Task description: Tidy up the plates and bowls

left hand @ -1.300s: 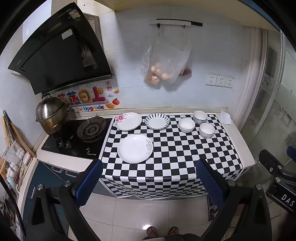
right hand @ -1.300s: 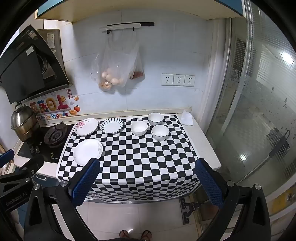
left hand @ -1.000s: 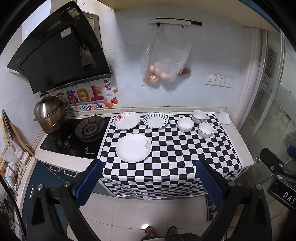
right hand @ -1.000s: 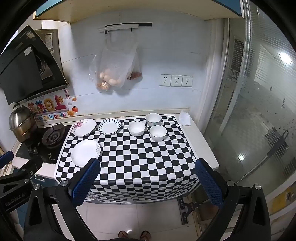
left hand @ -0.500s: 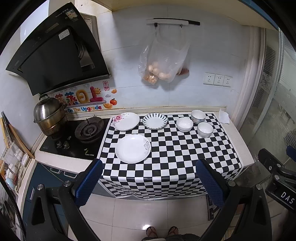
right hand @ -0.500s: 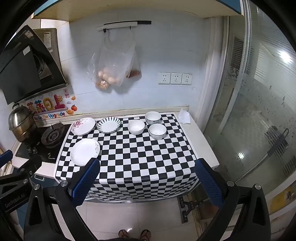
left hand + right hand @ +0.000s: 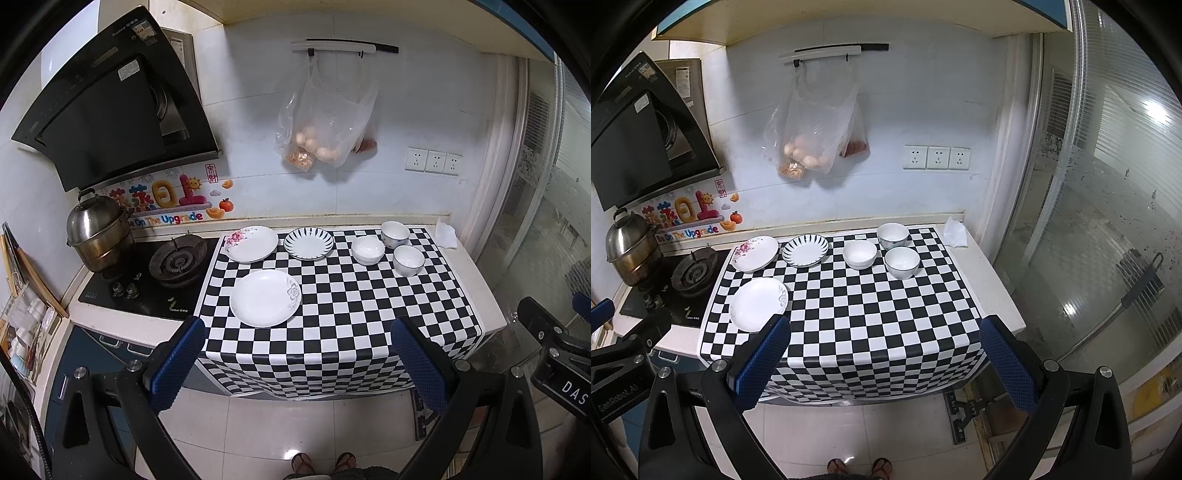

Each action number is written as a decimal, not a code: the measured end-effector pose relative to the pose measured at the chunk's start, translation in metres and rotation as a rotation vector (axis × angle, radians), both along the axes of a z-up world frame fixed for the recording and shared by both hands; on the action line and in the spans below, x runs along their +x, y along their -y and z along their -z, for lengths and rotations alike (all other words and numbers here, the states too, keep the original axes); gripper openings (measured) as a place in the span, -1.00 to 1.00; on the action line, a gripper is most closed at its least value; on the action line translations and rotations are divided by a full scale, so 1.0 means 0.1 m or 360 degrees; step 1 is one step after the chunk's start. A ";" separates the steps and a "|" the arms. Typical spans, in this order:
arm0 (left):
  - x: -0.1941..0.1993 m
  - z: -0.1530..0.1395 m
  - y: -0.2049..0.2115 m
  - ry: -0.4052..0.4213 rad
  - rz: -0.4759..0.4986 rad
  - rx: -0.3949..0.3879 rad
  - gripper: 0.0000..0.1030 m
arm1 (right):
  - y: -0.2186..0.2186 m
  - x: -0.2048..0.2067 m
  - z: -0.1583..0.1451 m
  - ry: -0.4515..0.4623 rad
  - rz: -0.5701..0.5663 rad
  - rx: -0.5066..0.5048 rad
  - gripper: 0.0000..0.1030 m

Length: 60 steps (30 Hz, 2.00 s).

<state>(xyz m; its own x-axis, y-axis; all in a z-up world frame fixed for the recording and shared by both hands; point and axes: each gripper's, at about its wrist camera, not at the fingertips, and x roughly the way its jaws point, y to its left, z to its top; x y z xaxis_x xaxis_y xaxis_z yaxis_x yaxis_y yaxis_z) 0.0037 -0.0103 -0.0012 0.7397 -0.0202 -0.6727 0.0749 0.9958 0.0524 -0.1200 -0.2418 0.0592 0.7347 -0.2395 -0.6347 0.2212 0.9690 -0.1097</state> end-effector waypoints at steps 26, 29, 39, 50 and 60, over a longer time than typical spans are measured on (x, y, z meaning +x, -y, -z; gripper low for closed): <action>-0.02 -0.02 0.03 0.0003 0.0004 -0.0003 1.00 | -0.03 -0.01 -0.04 -0.0002 0.0008 0.0004 1.00; -0.02 -0.01 0.03 0.0005 0.0003 -0.0005 1.00 | -0.03 0.00 -0.04 -0.0007 0.0009 0.0003 1.00; -0.02 -0.02 0.03 0.0007 0.0002 -0.0004 1.00 | -0.01 0.01 -0.05 -0.0003 0.0012 0.0007 1.00; 0.00 -0.03 0.03 0.0004 0.0005 -0.0007 1.00 | 0.01 0.05 -0.04 -0.0006 0.0011 0.0012 1.00; 0.06 -0.03 0.05 -0.0002 -0.0015 -0.0008 1.00 | 0.10 0.21 0.01 -0.0025 -0.0002 0.0065 1.00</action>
